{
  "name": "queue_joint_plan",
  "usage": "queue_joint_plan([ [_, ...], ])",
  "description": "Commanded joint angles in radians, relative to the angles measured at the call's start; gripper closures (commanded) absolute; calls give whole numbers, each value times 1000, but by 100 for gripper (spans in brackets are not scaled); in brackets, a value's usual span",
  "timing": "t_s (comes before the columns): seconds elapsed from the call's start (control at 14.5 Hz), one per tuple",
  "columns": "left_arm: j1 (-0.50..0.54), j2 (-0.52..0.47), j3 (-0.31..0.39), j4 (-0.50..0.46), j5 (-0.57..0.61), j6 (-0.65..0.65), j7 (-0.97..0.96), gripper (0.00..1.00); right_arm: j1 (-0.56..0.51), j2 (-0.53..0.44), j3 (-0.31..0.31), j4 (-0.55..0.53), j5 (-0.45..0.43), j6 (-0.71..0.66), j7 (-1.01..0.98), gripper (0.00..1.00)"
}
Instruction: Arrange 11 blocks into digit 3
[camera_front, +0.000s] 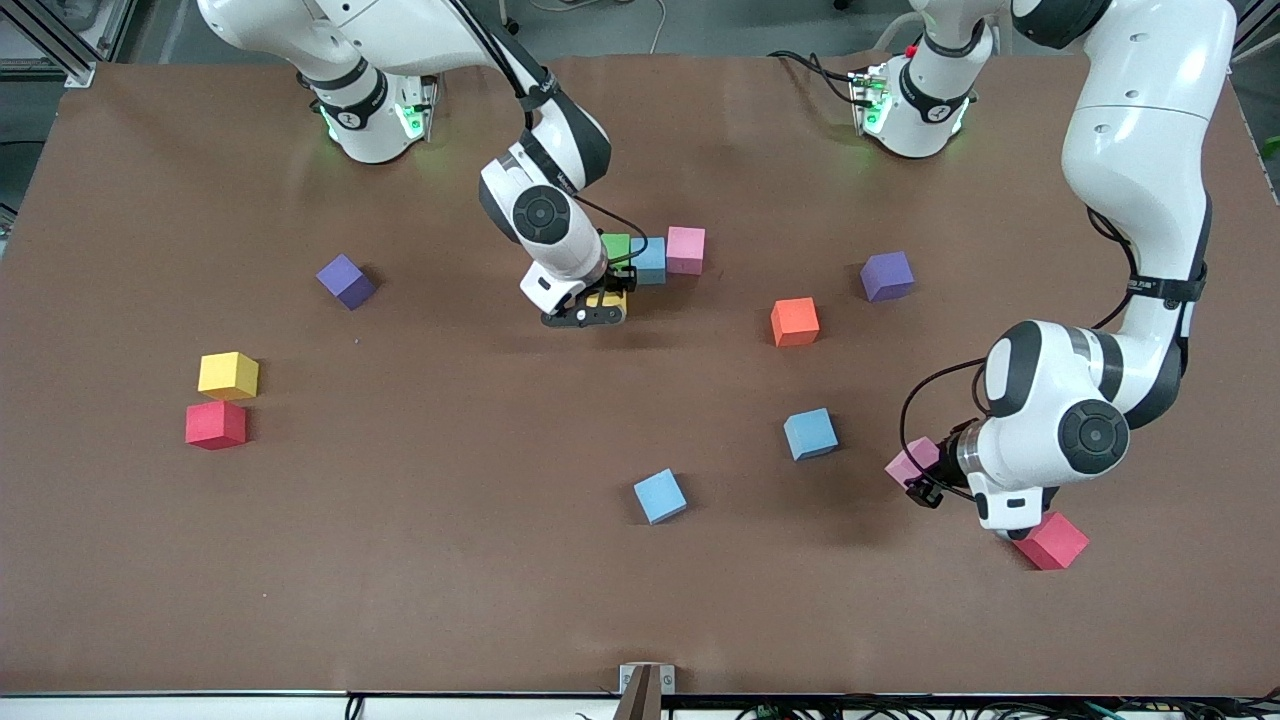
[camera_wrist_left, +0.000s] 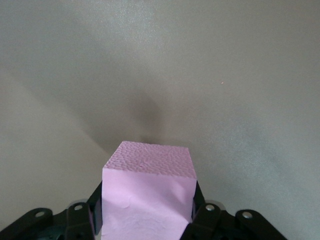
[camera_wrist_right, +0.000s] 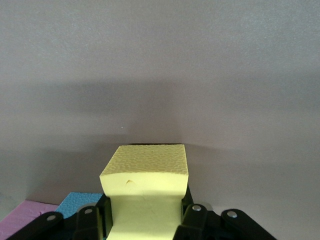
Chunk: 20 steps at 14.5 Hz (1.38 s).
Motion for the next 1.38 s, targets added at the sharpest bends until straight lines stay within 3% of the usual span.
queue_joint_plan([
  [0.0, -5, 0, 4, 11, -11, 1, 0, 71, 24, -9, -18, -20, 7, 17, 25, 70],
  [1.31, -5, -2, 3, 13, -11, 1, -8, 70, 45, 2, -31, -20, -28, 46, 45, 71],
])
